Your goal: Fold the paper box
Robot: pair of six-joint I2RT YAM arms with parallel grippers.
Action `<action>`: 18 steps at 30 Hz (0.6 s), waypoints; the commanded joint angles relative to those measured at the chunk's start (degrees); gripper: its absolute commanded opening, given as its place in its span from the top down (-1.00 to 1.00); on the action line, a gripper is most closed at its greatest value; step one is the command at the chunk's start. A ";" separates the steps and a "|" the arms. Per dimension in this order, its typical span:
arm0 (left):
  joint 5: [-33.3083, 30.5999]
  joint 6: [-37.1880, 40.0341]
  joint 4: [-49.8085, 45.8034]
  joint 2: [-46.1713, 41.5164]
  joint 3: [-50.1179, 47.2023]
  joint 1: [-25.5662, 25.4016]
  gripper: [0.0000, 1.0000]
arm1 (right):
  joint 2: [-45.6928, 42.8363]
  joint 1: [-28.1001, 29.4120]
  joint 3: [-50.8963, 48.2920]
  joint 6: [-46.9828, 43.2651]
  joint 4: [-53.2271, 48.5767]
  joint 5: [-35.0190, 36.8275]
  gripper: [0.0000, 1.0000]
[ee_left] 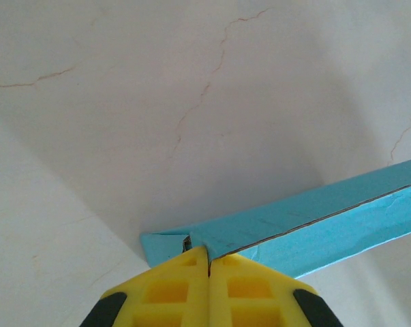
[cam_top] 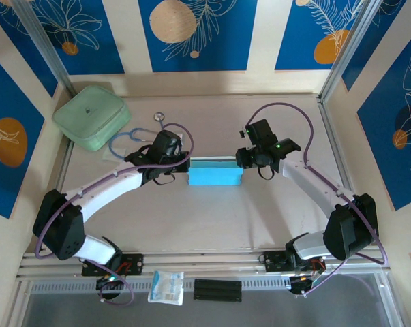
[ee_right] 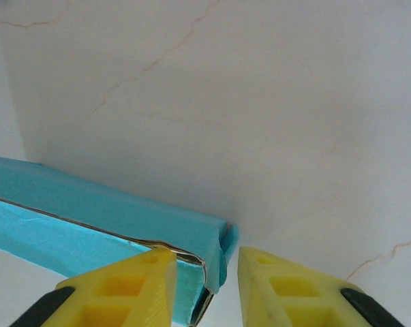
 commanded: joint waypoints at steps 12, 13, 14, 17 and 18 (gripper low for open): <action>0.56 -0.34 0.03 0.45 1.63 -0.27 0.97 | 0.27 -1.69 1.33 4.67 -2.01 -1.81 0.83; 0.65 -0.42 0.09 0.45 1.64 -0.26 0.97 | 0.11 -1.72 1.43 5.42 -2.31 -1.89 0.86; 0.57 -0.47 0.17 0.47 1.65 -0.32 0.97 | 0.07 -1.87 1.55 6.99 -2.69 -2.24 0.89; 0.15 -0.53 -0.04 0.54 1.63 -0.26 0.97 | -0.05 -2.15 2.62 12.38 -5.56 -3.22 0.93; 0.03 -0.63 -0.06 0.54 1.59 -0.28 0.96 | -0.06 -2.16 3.07 14.75 -7.25 -2.76 0.94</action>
